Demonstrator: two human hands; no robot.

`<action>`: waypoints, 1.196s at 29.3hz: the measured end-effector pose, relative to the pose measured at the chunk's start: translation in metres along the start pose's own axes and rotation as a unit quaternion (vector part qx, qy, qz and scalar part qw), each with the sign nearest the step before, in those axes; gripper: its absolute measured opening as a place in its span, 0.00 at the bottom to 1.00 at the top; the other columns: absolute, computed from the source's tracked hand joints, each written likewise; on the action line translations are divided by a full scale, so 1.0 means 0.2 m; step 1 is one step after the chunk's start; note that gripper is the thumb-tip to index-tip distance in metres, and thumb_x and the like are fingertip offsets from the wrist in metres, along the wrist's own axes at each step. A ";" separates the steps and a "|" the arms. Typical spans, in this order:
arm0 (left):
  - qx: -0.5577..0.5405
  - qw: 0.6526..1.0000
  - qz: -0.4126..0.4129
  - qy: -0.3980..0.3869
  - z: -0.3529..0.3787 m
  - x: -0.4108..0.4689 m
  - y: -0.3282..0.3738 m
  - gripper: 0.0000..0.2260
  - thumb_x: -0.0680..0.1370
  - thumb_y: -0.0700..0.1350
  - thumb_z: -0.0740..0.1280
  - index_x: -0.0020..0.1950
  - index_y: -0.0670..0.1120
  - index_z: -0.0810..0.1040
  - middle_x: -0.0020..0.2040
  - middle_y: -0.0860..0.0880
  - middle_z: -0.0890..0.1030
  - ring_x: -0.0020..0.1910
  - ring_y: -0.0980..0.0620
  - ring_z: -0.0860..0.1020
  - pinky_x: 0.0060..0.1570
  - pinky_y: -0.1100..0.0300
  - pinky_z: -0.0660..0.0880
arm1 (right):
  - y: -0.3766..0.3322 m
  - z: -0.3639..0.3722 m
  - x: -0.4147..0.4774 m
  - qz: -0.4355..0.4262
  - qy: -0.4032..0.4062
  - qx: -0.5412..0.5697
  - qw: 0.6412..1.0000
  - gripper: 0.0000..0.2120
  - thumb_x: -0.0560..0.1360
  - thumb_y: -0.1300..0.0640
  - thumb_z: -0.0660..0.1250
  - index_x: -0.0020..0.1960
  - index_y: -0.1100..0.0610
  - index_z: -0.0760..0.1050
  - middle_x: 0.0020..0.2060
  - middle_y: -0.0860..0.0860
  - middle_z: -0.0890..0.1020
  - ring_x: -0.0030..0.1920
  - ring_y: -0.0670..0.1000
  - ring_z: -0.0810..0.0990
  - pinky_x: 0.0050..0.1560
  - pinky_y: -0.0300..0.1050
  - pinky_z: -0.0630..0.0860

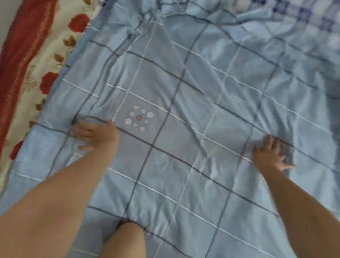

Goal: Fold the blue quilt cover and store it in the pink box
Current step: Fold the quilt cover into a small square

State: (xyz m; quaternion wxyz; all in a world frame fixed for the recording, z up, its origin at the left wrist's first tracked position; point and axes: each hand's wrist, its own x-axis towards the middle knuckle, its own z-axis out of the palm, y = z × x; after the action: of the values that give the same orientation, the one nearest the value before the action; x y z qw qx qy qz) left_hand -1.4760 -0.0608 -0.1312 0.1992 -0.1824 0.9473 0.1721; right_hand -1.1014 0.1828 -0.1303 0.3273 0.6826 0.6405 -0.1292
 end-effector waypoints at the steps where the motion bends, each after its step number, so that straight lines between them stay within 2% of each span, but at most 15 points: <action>1: 0.016 0.997 0.076 -0.024 0.11 -0.22 0.00 0.39 0.77 0.55 0.64 0.77 0.41 0.44 0.77 0.39 0.44 0.77 0.43 0.45 0.71 0.39 0.43 | 0.19 -0.03 0.02 0.042 -0.005 0.030 0.999 0.29 0.81 0.42 0.48 0.78 0.46 0.42 0.78 0.48 0.45 0.76 0.61 0.49 0.70 0.69 0.49; 4: 0.073 0.974 0.201 -0.078 0.21 -0.55 -0.11 0.38 0.76 0.52 0.67 0.77 0.43 0.49 0.77 0.39 0.46 0.77 0.42 0.46 0.70 0.37 0.45 | 0.18 -0.02 0.01 -0.072 0.053 0.077 0.993 0.30 0.80 0.50 0.56 0.78 0.51 0.48 0.77 0.52 0.53 0.74 0.59 0.57 0.71 0.55 0.58; 6: 0.147 0.932 0.283 -0.173 0.35 -0.86 -0.18 0.40 0.74 0.56 0.68 0.78 0.49 0.49 0.78 0.43 0.43 0.77 0.43 0.43 0.69 0.35 0.45 | 0.29 0.00 0.00 -0.092 0.087 0.112 0.986 0.32 0.78 0.54 0.60 0.78 0.52 0.50 0.77 0.53 0.53 0.75 0.57 0.57 0.70 0.54 0.59; 8: 0.256 0.862 0.363 -0.244 0.51 -1.10 -0.21 0.44 0.71 0.66 0.66 0.77 0.58 0.42 0.77 0.46 0.36 0.76 0.42 0.37 0.66 0.29 0.44 | 0.46 0.02 0.02 -0.062 0.101 0.141 0.983 0.35 0.76 0.53 0.62 0.78 0.50 0.48 0.77 0.53 0.50 0.76 0.58 0.53 0.71 0.59 0.58; 11: 0.367 0.739 0.491 -0.280 0.72 -1.38 -0.11 0.48 0.65 0.74 0.63 0.73 0.67 0.35 0.74 0.51 0.27 0.72 0.37 0.29 0.61 0.24 0.42 | 0.76 0.04 0.12 -0.098 0.033 0.097 0.990 0.34 0.78 0.43 0.58 0.77 0.40 0.41 0.77 0.46 0.40 0.76 0.59 0.42 0.68 0.72 0.49; 13: 0.395 0.690 0.540 -0.275 0.85 -1.51 0.02 0.51 0.62 0.76 0.63 0.73 0.66 0.34 0.73 0.52 0.25 0.71 0.35 0.27 0.60 0.23 0.40 | 0.90 0.06 0.20 -0.142 -0.017 0.035 0.989 0.33 0.78 0.35 0.53 0.75 0.35 0.37 0.76 0.42 0.36 0.76 0.59 0.39 0.67 0.76 0.49; 14: 0.403 0.678 0.551 -0.273 0.87 -1.55 0.09 0.52 0.61 0.77 0.63 0.73 0.66 0.34 0.72 0.52 0.24 0.70 0.34 0.27 0.60 0.22 0.40 | 0.94 0.07 0.22 -0.140 -0.025 0.030 0.989 0.33 0.76 0.32 0.51 0.74 0.34 0.35 0.75 0.41 0.34 0.76 0.60 0.38 0.66 0.76 0.49; 16: 0.401 0.655 0.586 -0.256 1.05 -1.70 0.28 0.54 0.58 0.79 0.62 0.73 0.66 0.34 0.72 0.52 0.24 0.70 0.35 0.27 0.59 0.22 0.38 | 1.04 0.08 0.35 -0.091 -0.018 0.079 0.993 0.35 0.74 0.28 0.49 0.72 0.32 0.32 0.74 0.41 0.32 0.76 0.61 0.37 0.66 0.77 0.49; 19: 0.400 0.662 0.584 -0.247 1.21 -1.84 0.50 0.56 0.54 0.81 0.60 0.72 0.67 0.32 0.73 0.53 0.24 0.71 0.36 0.27 0.58 0.22 0.37 | 1.10 0.03 0.53 -0.034 -0.008 0.128 0.991 0.41 0.68 0.22 0.47 0.71 0.33 0.28 0.73 0.43 0.29 0.75 0.62 0.34 0.64 0.79 0.47; 20: 0.393 0.677 0.571 -0.247 1.22 -1.86 0.53 0.57 0.53 0.82 0.60 0.71 0.67 0.31 0.72 0.52 0.24 0.71 0.37 0.27 0.58 0.23 0.37 | 1.11 0.01 0.56 -0.024 -0.008 0.134 0.991 0.43 0.66 0.21 0.47 0.71 0.33 0.27 0.73 0.43 0.28 0.75 0.62 0.33 0.63 0.80 0.45; 22: 0.395 0.676 0.573 -0.244 1.36 -1.97 0.68 0.60 0.52 0.81 0.63 0.71 0.66 0.29 0.71 0.51 0.23 0.71 0.38 0.26 0.60 0.24 0.36 | 1.17 0.01 0.75 0.011 0.001 0.175 0.984 0.47 0.63 0.18 0.46 0.70 0.35 0.25 0.72 0.43 0.26 0.74 0.61 0.32 0.61 0.81 0.44; 25: 0.379 0.711 0.531 -0.262 1.38 -2.04 0.84 0.66 0.47 0.80 0.66 0.71 0.64 0.27 0.71 0.50 0.22 0.70 0.38 0.26 0.62 0.24 0.39 | 1.20 -0.08 0.85 0.025 -0.001 0.197 0.980 0.50 0.61 0.17 0.46 0.70 0.36 0.25 0.71 0.45 0.25 0.74 0.62 0.31 0.61 0.82 0.42; 28: 0.372 0.737 0.488 -0.282 1.48 -2.13 0.97 0.74 0.36 0.79 0.63 0.72 0.59 0.26 0.72 0.47 0.23 0.71 0.36 0.27 0.65 0.27 0.42 | 1.27 -0.17 1.01 0.037 -0.012 0.227 0.973 0.52 0.59 0.17 0.47 0.71 0.37 0.25 0.72 0.46 0.26 0.74 0.64 0.31 0.62 0.82 0.42; 32: 0.380 0.750 0.470 -0.269 1.55 -2.21 1.14 0.76 0.40 0.78 0.67 0.73 0.52 0.26 0.72 0.43 0.24 0.72 0.36 0.29 0.68 0.30 0.42 | 1.31 -0.28 1.19 0.065 -0.009 0.255 0.965 0.52 0.60 0.17 0.45 0.72 0.39 0.25 0.72 0.47 0.26 0.74 0.63 0.32 0.62 0.81 0.41; 35: 0.386 0.750 0.464 -0.271 1.60 -2.28 1.22 0.76 0.41 0.76 0.70 0.73 0.51 0.25 0.72 0.42 0.24 0.72 0.36 0.29 0.68 0.30 0.42 | 1.38 -0.37 1.30 0.079 -0.028 0.267 0.960 0.54 0.58 0.16 0.47 0.72 0.40 0.25 0.72 0.47 0.25 0.74 0.61 0.32 0.62 0.81 0.41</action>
State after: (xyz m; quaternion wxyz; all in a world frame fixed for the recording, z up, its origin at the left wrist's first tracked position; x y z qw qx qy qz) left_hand -1.0882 0.4068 -0.1441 0.3968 0.4264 0.8074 -0.0942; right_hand -0.8170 0.4428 -0.1516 0.1599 0.7897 0.5175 -0.2880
